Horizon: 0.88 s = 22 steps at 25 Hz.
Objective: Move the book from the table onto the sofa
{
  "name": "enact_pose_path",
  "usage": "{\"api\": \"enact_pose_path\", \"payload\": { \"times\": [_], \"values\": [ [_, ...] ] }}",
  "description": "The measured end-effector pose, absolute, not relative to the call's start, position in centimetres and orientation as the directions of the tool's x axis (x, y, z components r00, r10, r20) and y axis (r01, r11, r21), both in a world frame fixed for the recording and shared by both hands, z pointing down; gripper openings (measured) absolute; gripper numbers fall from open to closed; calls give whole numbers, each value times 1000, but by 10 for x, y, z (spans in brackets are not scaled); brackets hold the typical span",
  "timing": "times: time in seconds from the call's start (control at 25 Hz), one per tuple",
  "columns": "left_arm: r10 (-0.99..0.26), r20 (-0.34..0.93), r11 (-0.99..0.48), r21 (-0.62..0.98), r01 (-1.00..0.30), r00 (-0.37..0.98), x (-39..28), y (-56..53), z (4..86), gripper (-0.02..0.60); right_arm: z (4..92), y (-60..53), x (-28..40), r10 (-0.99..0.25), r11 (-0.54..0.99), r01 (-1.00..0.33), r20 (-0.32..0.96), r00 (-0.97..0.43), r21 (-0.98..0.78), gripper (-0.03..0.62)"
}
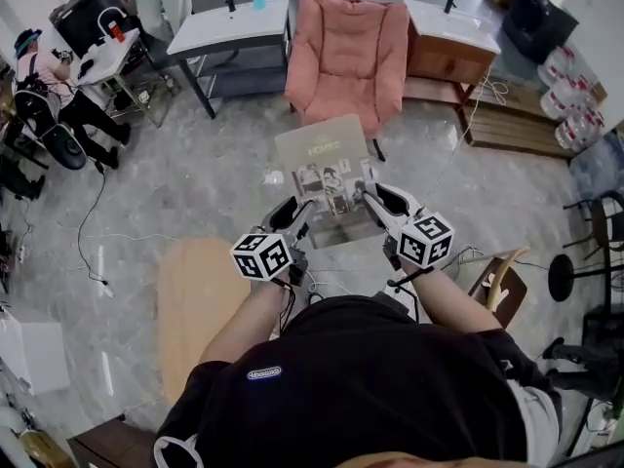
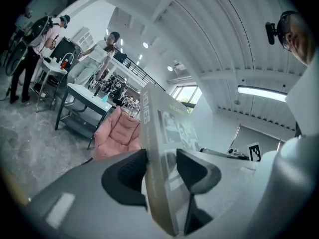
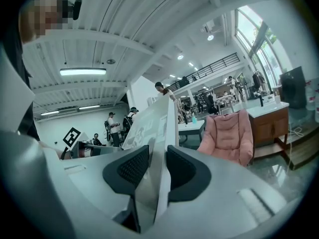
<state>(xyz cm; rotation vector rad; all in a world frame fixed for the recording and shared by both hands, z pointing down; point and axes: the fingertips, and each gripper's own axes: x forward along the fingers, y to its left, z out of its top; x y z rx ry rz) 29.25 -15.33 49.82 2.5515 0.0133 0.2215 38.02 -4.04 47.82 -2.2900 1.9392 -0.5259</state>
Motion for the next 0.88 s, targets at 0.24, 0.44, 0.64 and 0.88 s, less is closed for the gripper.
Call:
{"api": "enact_pose_path", "payload": {
  "times": [0.24,0.44,0.64,0.88],
  "values": [
    [102,145,-831,557,4,984,315,-175,495,193,474,-59,397,-963,-232,-928,202,178,-291,127],
    [123,159,-818,575,10,980,338,-174,497,193,474,-58,421,-960,-252,-919,200,198,-302,127],
    [116,187,-829,559,-9,976,373,-186,511,193,491,-70,456,-965,-236,-915,186,182,-328,127],
    [78,215,-843,535,-51,974,459,-211,510,193,496,-97,547,-977,-194,-911,157,145,-365,126]
  ]
}}
